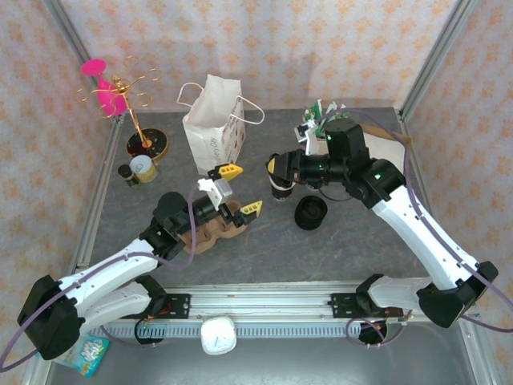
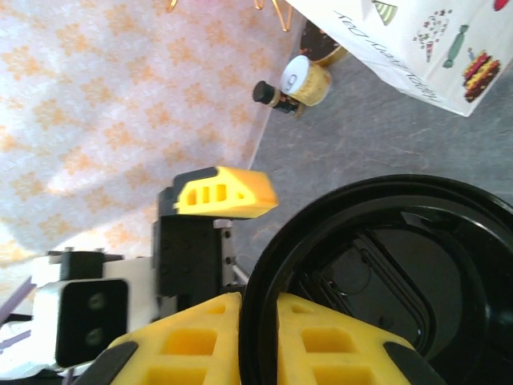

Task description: Pack the takeout coffee

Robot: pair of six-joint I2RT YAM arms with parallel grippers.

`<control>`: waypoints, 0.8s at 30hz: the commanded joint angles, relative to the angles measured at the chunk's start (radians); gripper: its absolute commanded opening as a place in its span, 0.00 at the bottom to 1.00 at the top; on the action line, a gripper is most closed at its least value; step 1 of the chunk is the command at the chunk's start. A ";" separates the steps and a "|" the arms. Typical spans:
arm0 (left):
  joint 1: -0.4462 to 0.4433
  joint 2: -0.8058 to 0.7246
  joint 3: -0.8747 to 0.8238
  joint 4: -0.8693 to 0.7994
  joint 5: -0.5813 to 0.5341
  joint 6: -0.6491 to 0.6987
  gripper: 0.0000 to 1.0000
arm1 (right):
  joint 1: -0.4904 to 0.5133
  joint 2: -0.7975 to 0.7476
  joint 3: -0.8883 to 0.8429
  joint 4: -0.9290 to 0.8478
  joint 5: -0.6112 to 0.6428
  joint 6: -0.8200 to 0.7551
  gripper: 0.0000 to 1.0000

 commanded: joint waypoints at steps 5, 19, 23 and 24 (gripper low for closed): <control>0.009 0.082 0.095 0.116 0.160 0.029 0.99 | -0.023 -0.027 0.017 0.088 -0.152 0.055 0.15; 0.009 0.151 0.111 0.274 0.078 -0.132 0.99 | -0.045 -0.073 -0.075 0.320 -0.201 0.229 0.15; 0.009 0.143 0.091 0.317 0.066 -0.245 0.99 | -0.045 -0.088 -0.096 0.398 -0.187 0.277 0.15; 0.009 0.146 0.099 0.302 0.074 -0.269 0.99 | -0.045 -0.093 -0.104 0.426 -0.192 0.294 0.15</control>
